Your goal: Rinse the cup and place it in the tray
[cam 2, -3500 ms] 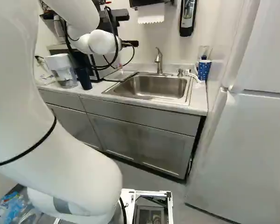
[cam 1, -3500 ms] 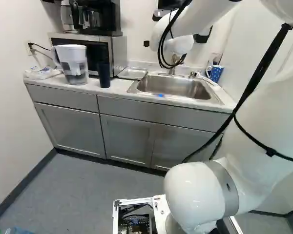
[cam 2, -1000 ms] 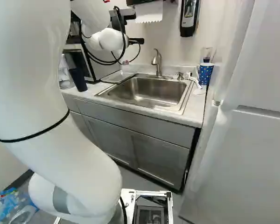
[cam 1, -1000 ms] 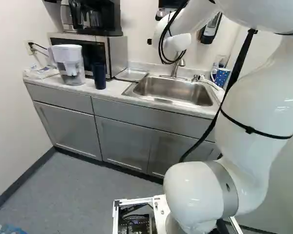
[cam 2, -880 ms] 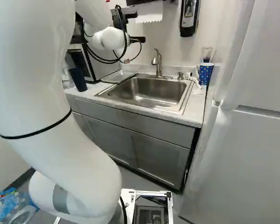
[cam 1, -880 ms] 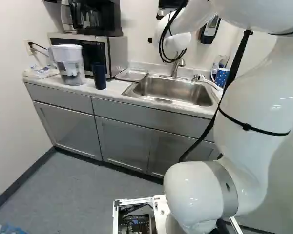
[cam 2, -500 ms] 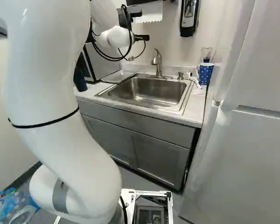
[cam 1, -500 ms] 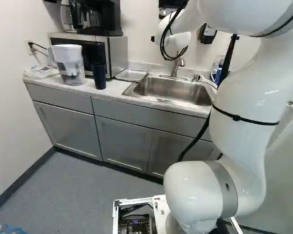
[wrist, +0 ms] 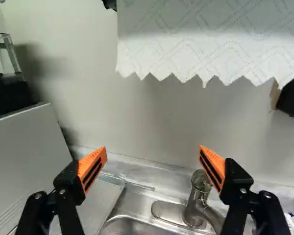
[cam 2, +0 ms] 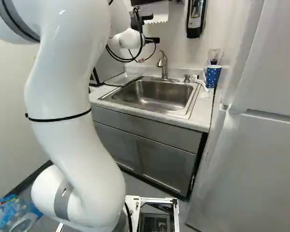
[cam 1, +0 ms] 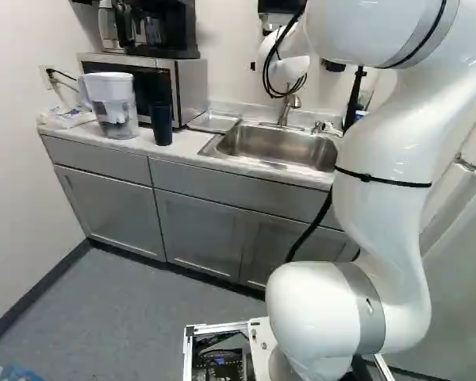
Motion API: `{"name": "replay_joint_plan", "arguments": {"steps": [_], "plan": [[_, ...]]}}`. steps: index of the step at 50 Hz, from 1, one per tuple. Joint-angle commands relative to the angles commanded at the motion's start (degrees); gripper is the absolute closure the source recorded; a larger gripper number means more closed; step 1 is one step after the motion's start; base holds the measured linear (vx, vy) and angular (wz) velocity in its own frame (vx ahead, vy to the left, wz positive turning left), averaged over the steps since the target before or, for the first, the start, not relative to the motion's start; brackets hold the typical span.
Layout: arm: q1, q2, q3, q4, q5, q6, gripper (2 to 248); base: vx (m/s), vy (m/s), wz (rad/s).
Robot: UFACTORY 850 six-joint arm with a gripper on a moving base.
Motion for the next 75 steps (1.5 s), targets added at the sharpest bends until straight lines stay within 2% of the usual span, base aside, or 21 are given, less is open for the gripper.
{"name": "replay_joint_plan", "arguments": {"steps": [26, 75], "plan": [[-0.18, -4.64, -5.41, 0.00, -2.70, 0.00, 3, 0.000, 0.000, 0.000], [1.17, -4.46, -5.20, 0.00, -11.17, 0.00, 3, 0.000, 0.000, 0.000]]}}
